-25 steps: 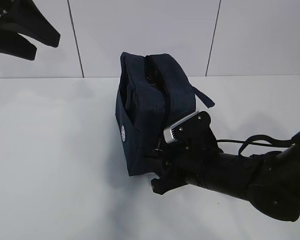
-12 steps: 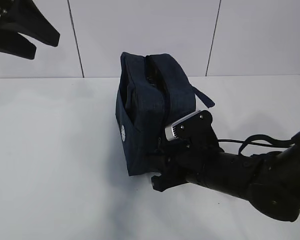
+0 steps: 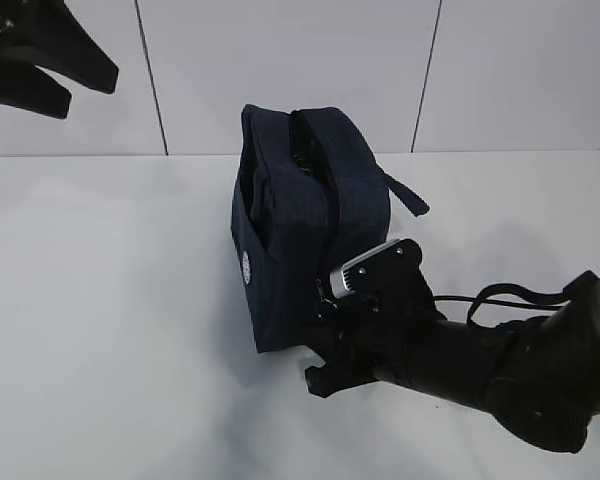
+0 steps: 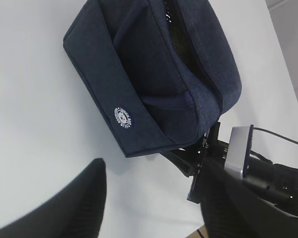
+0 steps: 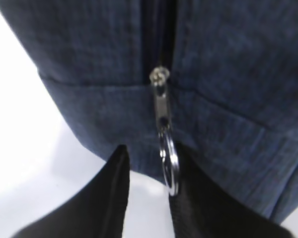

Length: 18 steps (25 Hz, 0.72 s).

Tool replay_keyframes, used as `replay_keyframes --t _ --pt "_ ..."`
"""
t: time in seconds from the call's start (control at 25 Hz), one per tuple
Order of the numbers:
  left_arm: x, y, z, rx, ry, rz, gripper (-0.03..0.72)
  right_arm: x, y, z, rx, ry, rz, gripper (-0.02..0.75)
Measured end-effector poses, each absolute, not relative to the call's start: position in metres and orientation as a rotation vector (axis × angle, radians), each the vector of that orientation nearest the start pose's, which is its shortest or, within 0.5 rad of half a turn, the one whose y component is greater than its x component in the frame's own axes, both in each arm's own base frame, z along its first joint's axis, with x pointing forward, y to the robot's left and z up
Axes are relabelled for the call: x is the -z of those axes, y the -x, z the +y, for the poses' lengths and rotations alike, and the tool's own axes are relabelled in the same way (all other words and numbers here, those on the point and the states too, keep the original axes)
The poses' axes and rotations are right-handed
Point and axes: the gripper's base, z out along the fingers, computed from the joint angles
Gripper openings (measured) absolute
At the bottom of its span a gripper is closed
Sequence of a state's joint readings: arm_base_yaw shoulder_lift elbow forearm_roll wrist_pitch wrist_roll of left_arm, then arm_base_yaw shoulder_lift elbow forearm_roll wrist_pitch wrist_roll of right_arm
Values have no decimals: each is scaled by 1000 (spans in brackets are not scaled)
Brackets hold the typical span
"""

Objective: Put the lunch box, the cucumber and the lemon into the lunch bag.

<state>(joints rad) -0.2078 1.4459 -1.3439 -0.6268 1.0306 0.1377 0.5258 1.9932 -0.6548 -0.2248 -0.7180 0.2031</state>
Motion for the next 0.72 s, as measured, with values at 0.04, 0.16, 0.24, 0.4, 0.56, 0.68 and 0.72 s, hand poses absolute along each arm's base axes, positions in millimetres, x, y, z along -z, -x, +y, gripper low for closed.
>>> replay_keyframes --t 0.04,0.16,0.24,0.4,0.56,0.68,0.72 --pt "-362 -284 -107 837 -205 2521 432 -86 -277 176 -485 610 2062 216" --pt "-362 -284 -106 832 -206 2522 432 -86 -277 176 -492 604 2048 209" --pt "-362 -284 -106 831 -205 2520 432 -87 -277 177 -497 602 2036 208" --pt "-362 -284 -106 825 -207 2521 432 -88 -278 176 -497 584 2032 208" --pt "-362 -284 -106 816 -210 2523 432 -89 -279 177 -502 572 2018 208" --pt "-362 -284 -106 816 -210 2523 432 -90 -280 177 -509 563 2001 208" --pt "-362 -284 -106 816 -210 2523 432 -91 -280 177 -509 562 1999 208"
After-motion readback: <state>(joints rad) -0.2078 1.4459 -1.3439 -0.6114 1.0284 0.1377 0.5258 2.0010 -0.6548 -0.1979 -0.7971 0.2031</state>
